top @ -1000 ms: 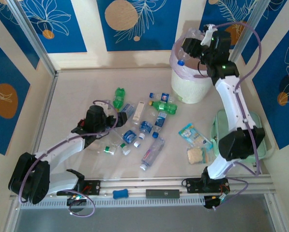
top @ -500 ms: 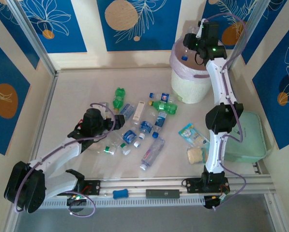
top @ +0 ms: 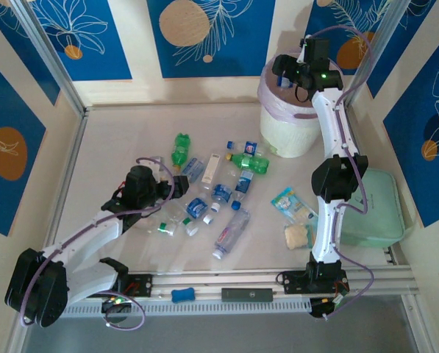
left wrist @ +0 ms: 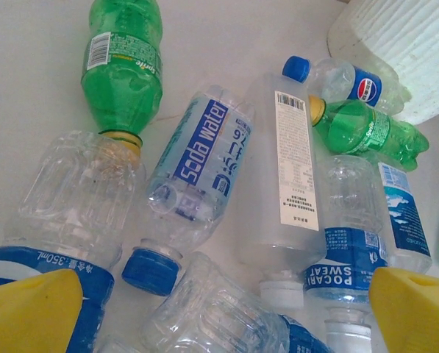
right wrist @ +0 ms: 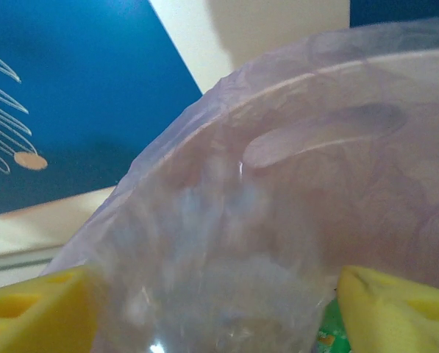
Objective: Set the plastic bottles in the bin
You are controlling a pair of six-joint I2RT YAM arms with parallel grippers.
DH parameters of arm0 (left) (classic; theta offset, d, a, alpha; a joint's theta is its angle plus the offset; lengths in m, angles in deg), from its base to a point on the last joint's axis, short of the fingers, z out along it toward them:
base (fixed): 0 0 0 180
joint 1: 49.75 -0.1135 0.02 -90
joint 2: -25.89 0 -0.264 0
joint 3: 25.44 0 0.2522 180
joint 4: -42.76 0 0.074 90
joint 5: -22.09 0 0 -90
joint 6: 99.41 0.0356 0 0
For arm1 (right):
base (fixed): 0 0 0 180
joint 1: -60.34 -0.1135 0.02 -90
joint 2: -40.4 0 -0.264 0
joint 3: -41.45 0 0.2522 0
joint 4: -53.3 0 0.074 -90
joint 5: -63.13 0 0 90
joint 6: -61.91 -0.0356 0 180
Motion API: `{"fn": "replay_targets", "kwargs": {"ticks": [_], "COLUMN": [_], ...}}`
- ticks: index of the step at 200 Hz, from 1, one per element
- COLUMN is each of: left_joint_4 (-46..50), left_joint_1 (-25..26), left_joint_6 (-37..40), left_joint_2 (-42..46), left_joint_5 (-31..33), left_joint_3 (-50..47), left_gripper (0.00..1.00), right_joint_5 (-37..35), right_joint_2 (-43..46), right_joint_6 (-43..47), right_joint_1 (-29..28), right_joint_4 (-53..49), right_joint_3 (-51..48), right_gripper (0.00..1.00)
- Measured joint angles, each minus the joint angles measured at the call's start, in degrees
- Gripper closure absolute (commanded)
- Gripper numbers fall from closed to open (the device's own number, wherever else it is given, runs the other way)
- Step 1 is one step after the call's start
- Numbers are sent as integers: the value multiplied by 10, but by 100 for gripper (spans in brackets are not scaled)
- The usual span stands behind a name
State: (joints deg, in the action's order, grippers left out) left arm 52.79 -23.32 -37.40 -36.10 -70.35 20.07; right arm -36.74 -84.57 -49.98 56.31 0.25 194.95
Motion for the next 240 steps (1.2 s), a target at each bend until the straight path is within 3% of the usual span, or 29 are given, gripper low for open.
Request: {"fn": "replay_targets", "kwargs": {"ticks": [52,88,169,240], "left_joint_4": [1,1,2,19], "left_joint_1": [0,0,8,64], "left_joint_6": [0,-2,-24,-30], "left_joint_2": [8,7,6,-38], "left_joint_5": [0,-1,-20,-35], "left_joint_3": [0,0,14,70], "left_gripper": [0,0,0,0], "right_joint_5": [0,0,48,58], "right_joint_2": [7,92,426,600], "right_joint_6": [7,17,11,-65], "right_joint_1": [-1,-9,-64,-110], "right_joint_4": [-9,-6,116,153], "right_joint_3": [4,-71,-463,-760], "right_gripper": [1,1,1,1]}}
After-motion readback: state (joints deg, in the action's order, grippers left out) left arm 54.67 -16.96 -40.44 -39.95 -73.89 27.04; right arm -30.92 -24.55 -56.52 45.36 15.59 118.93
